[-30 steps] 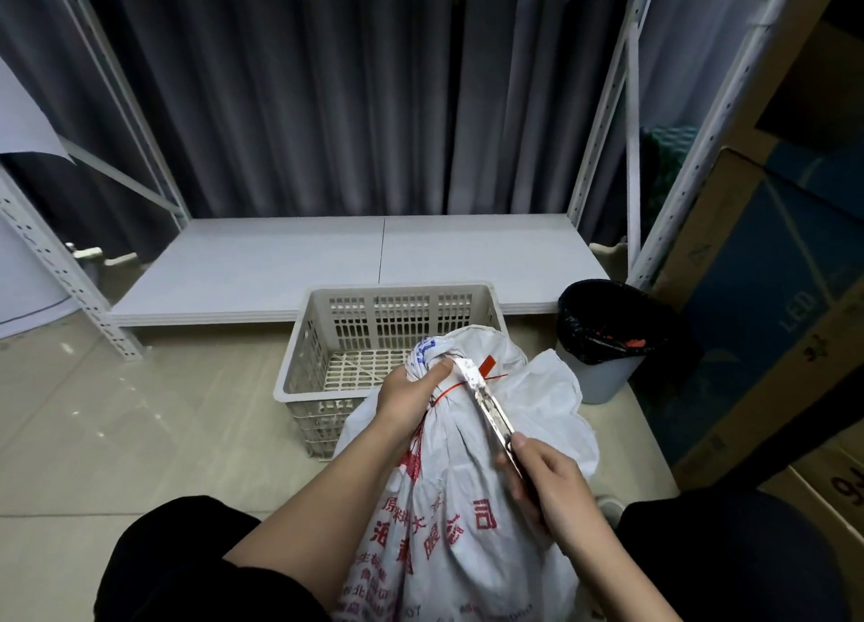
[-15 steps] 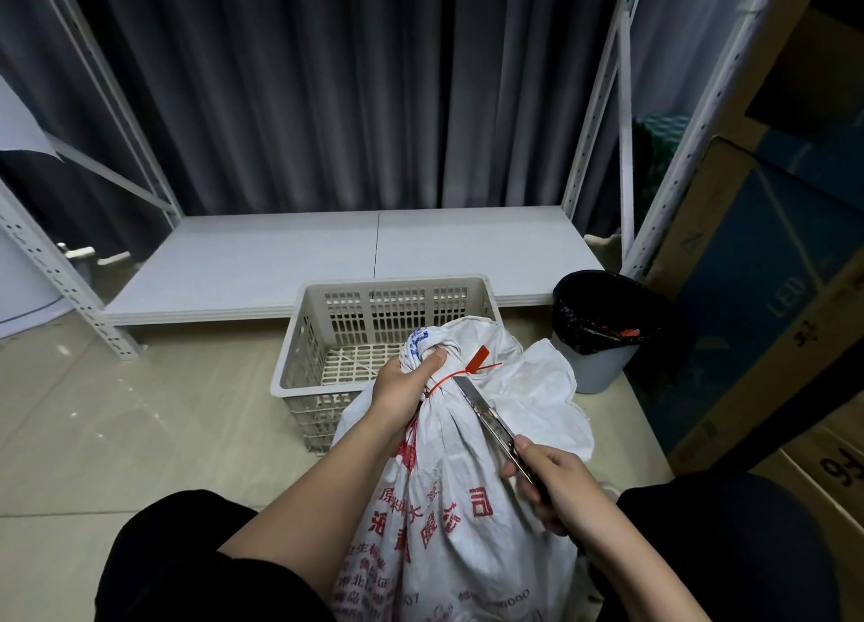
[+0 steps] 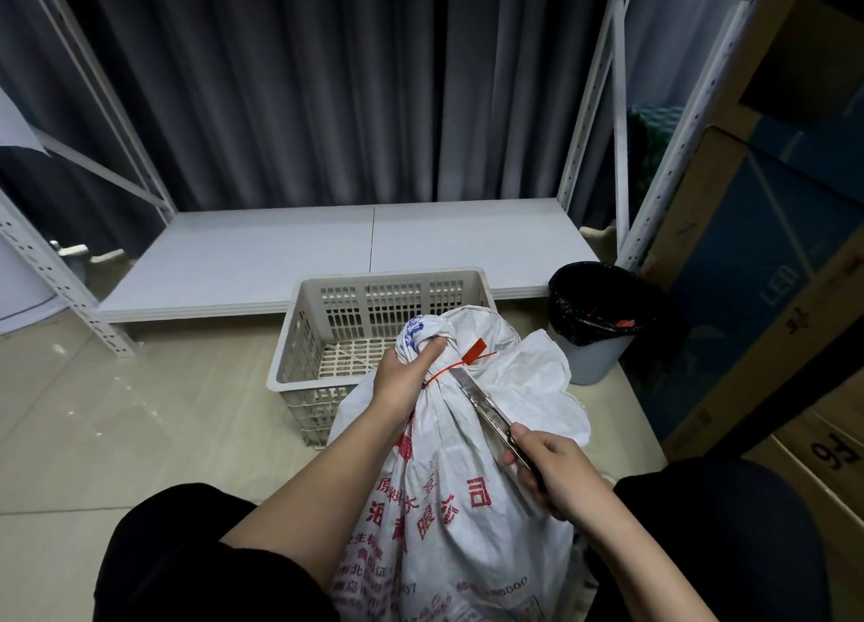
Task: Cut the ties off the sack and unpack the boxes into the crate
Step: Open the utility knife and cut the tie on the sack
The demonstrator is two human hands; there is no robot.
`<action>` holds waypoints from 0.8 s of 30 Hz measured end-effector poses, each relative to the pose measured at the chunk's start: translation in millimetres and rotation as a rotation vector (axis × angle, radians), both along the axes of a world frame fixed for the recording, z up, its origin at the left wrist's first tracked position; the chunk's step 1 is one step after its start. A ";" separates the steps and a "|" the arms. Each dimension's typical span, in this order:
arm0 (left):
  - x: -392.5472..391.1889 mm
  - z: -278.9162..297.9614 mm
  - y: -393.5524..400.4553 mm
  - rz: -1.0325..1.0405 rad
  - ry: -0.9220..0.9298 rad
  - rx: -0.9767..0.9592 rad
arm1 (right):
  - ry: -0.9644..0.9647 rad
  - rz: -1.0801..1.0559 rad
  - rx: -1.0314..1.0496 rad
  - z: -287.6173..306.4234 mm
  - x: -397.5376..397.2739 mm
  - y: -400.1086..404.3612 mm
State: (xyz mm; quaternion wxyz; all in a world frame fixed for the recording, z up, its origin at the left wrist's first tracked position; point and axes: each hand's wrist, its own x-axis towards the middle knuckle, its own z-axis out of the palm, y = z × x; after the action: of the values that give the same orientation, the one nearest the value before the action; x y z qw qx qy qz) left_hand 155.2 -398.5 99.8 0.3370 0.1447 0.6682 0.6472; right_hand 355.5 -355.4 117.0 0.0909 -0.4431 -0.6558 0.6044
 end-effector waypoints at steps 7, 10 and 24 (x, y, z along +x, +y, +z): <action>-0.3 -6.1 1.1 0.062 0.038 -0.052 | 0.075 -0.003 -0.114 -5.0 -2.8 -3.3; 0.5 -5.1 1.3 0.079 0.041 -0.035 | 0.099 0.005 -0.195 -5.9 -3.5 -3.8; 0.5 -2.8 -0.8 0.065 0.017 0.006 | 0.326 -0.042 -0.215 -38.8 -16.1 -8.4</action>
State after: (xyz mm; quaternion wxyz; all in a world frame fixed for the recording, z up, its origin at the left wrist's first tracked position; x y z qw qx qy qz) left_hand 155.7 -399.3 97.0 0.3099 0.1293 0.6736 0.6585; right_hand 339.4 -363.9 78.2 0.1605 -0.3603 -0.5547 0.7326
